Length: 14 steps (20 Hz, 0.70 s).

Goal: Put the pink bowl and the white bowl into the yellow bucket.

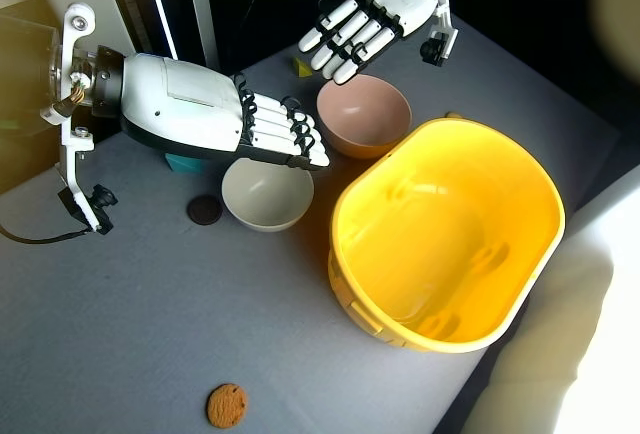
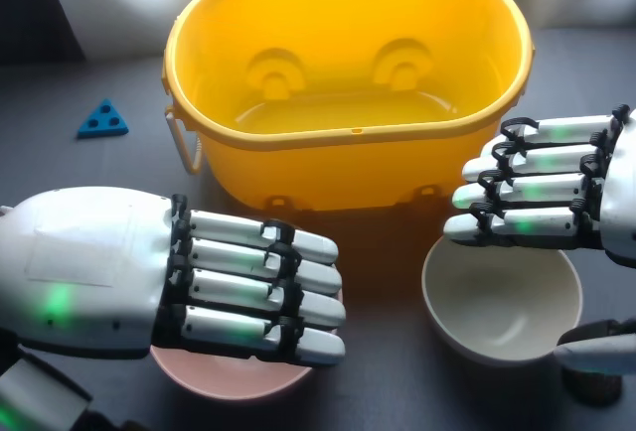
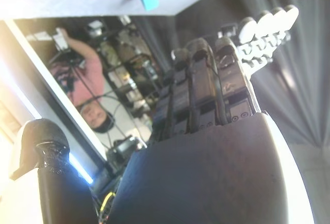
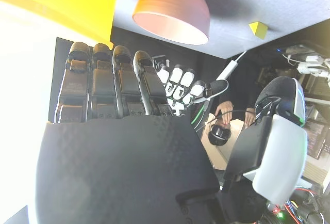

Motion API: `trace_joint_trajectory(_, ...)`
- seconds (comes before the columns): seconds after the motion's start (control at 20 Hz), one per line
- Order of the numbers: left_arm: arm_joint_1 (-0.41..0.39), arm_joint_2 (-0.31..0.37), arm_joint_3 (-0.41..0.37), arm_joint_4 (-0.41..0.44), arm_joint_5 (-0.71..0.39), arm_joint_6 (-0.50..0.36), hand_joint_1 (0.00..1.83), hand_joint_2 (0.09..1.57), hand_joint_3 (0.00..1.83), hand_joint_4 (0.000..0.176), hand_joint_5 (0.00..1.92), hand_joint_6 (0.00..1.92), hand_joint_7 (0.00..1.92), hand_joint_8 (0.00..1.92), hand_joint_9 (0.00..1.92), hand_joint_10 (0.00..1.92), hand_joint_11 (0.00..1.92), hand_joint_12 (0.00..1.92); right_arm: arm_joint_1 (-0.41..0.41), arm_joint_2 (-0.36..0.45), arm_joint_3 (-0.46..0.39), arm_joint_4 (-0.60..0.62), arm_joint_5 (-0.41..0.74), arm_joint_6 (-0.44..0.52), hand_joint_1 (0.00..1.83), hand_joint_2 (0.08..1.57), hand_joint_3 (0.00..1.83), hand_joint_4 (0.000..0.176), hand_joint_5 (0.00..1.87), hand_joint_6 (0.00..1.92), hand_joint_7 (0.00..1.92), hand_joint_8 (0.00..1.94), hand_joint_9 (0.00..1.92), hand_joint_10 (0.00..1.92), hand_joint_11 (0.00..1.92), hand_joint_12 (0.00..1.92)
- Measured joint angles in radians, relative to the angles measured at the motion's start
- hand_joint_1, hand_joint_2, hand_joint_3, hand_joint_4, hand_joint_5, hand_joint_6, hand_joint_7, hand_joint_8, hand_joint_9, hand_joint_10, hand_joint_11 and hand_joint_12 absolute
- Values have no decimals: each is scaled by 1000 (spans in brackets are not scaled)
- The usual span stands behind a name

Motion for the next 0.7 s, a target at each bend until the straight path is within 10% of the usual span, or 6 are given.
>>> trace_joint_trajectory(0.3,0,1,0,3,0,-2,0,1284,10,0,103,20,98,19,48,18,39,19,0,0,0,5,2,0,0,1172,2,0,156,0,117,0,52,1,0,167)
trace_joint_trajectory(0.7,0,2,13,19,-3,-3,0,1296,0,0,143,1,135,1,85,1,0,203,-45,-40,45,-80,117,57,0,1174,0,0,181,1,167,5,113,11,0,383)
